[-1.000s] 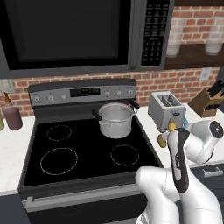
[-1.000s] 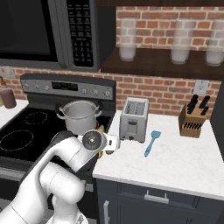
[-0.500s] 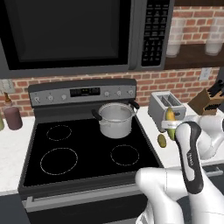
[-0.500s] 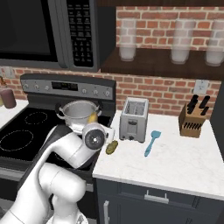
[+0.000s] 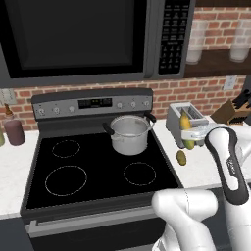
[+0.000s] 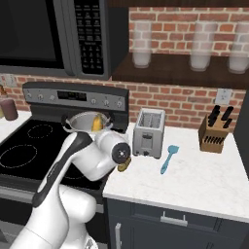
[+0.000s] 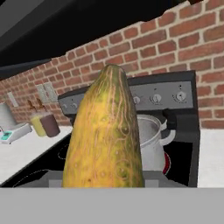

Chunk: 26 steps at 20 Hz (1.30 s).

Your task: Put the cucumber and potato in the pot. Retrieve the spatula and lightly stir the vegetables in the pot.

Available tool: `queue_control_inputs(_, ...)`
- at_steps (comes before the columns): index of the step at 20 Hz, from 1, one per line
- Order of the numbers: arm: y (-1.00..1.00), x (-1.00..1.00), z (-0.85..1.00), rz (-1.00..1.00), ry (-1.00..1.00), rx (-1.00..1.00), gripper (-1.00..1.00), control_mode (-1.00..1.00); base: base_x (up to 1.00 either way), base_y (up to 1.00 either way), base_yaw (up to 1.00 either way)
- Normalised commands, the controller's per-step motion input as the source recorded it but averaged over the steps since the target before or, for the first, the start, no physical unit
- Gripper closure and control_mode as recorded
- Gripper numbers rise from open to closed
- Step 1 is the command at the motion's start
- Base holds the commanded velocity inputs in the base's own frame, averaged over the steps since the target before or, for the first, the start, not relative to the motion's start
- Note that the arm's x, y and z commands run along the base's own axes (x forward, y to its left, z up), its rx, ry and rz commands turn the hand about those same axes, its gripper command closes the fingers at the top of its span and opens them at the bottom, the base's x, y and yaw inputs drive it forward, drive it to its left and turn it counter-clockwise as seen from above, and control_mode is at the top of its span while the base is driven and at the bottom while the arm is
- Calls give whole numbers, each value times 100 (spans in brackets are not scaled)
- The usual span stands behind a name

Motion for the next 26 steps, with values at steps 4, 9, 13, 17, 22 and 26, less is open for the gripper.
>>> queue_control_inputs(4,25,2,7,7,-16,0,100,-100,0,0,0)
queue_control_inputs(9,38,14,21,0,6,-2,100,-100,0,0,0)
queue_control_inputs(13,11,14,29,0,6,0,100,-100,0,0,0)
queue_control_inputs(17,16,28,3,1,0,0,100,-100,0,0,0)
queue_control_inputs(22,33,41,0,0,0,0,100,-100,0,0,0)
queue_control_inputs(26,21,43,0,0,0,0,100,-100,0,0,0)
